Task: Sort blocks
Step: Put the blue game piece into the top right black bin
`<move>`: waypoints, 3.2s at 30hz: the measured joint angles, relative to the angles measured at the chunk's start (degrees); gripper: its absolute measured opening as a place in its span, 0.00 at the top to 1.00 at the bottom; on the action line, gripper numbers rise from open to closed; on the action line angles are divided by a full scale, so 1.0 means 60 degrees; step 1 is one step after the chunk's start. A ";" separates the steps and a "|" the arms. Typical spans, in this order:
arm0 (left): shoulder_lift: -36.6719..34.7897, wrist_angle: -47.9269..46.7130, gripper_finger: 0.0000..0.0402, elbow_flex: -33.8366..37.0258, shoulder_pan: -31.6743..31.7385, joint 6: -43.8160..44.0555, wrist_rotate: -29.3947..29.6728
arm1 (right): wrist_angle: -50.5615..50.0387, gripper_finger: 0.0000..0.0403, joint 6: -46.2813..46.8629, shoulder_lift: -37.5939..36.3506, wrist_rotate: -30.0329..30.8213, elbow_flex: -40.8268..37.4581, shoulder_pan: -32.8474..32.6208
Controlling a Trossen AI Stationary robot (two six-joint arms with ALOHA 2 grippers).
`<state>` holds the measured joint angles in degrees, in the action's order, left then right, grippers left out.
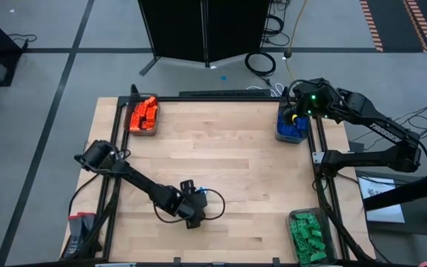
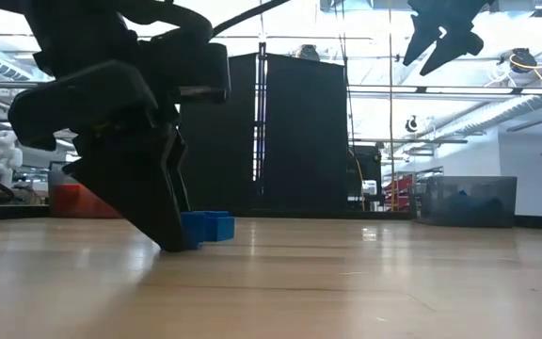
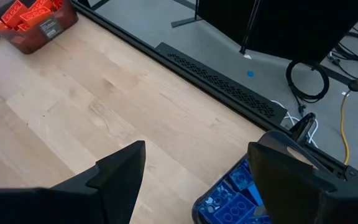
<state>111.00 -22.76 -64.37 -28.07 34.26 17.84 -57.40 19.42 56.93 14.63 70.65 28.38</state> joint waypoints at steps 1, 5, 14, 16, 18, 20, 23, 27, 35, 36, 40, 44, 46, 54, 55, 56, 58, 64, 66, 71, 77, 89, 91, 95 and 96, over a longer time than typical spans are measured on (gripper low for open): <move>0.0000 0.0075 0.32 0.0031 0.0022 -0.0001 -0.0057 | -0.0007 0.31 0.0000 0.0000 0.0000 0.0000 0.0000; 0.0018 0.0367 0.43 0.0052 0.0055 -0.0120 -0.0146 | -0.0019 0.31 0.0000 0.0000 0.0000 0.0000 0.0000; -0.0059 0.0502 0.69 0.0041 0.0184 -0.0201 -0.0349 | 0.0047 0.31 -0.0122 -0.0007 -0.0250 -0.0007 -0.0182; -0.0182 0.0520 0.69 0.0021 0.0264 -0.0094 -0.0383 | 0.0373 0.31 -0.0494 -0.0051 -0.0784 -0.0011 -0.0406; -0.0516 0.0659 0.69 -0.0010 0.0416 -0.0074 -0.0275 | 0.0918 0.31 -0.1018 -0.0154 -0.1567 -0.0011 -0.0730; -0.1083 0.0797 0.69 -0.0170 0.0637 -0.0075 0.0026 | 0.1620 0.31 -0.1440 -0.0304 -0.2357 -0.0011 -0.1127; -0.2094 0.1017 0.69 -0.0423 0.1046 -0.0080 0.0509 | 0.2762 0.31 -0.1801 -0.0571 -0.2962 -0.0011 -0.1854; -0.3603 0.2846 0.69 -0.0652 0.1674 -0.0259 0.1004 | 0.4190 0.31 -0.2250 -0.0839 -0.2876 -0.0011 -0.2858; -0.5365 0.7821 0.69 -0.0684 0.2362 -0.1018 0.0447 | 0.6546 0.31 -0.3790 -0.0127 -0.1744 -0.0007 -0.4777; -0.5450 0.8167 0.69 -0.0684 0.2418 -0.0999 0.0320 | 0.6901 0.31 -0.4176 0.0075 -0.1529 -0.0007 -0.5039; -0.5515 0.8455 0.69 -0.0684 0.2505 -0.0539 0.0063 | 0.8159 0.31 -0.5908 0.0993 -0.0591 0.0019 -0.5896; -0.5486 0.8438 0.69 -0.0673 0.2513 -0.0418 -0.0003 | 0.8094 0.31 -0.6976 0.2023 0.0361 0.0785 -0.6498; -0.5441 0.8497 0.69 -0.0673 0.2513 -0.0273 -0.0003 | 0.7998 0.31 -0.7437 0.2514 0.0537 0.1341 -0.6690; -0.5424 0.8481 0.69 -0.0673 0.2509 -0.0338 -0.0022 | 0.7218 0.30 -0.7970 0.4043 0.0875 0.3354 -0.6939; -0.5424 0.8473 0.69 -0.0673 0.2509 -0.0338 -0.0024 | 0.7185 0.30 -0.7970 0.4141 0.0878 0.3537 -0.6936; -0.5424 0.8474 0.69 -0.0673 0.2509 -0.0338 -0.0024 | 0.7129 0.29 -0.7970 0.4228 0.0875 0.3677 -0.6936; -0.5424 0.8495 0.69 -0.0673 0.2509 -0.0335 -0.0024 | 0.7099 0.29 -0.7970 0.4409 0.0865 0.3880 -0.6936; -0.5333 0.8711 0.69 -0.0669 0.2509 -0.0340 -0.0059 | 0.7112 0.28 -0.7918 0.4658 0.0798 0.4002 -0.6937; -0.5314 0.8807 0.69 -0.0673 0.2529 -0.0330 -0.0082 | 0.7171 0.28 -0.7923 0.4691 0.0798 0.4003 -0.6936; -0.5224 0.8865 0.69 -0.0669 0.2542 -0.0260 -0.0226 | 0.7672 0.33 -0.7956 0.4754 0.0839 0.4000 -0.6936; -0.5191 0.9275 0.69 -0.0680 0.2544 -0.0158 -0.0447 | 0.8059 0.59 -0.8440 0.4758 0.0844 0.4000 -0.6943; -0.5336 0.9002 0.52 -0.0658 0.2585 -0.0305 -0.0795 | 0.7562 0.68 -0.8806 0.4618 0.1835 0.4000 -0.6995; -0.5603 0.8513 0.42 -0.0658 0.2640 -0.0386 -0.0928 | 0.7495 0.68 -0.8749 0.4416 0.2125 0.3995 -0.7012; -0.6461 0.6795 0.31 -0.0665 0.2913 -0.0336 -0.1148 | 0.7068 0.68 -0.8774 0.3573 0.3941 0.4003 -0.6972; -0.6653 0.6403 0.29 -0.0670 0.2991 -0.0337 -0.1110 | 0.6738 0.68 -0.8643 0.3304 0.4504 0.4003 -0.6960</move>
<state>71.08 15.65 -68.38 -10.13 32.23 11.18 -16.97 -32.44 76.75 41.66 94.67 -13.38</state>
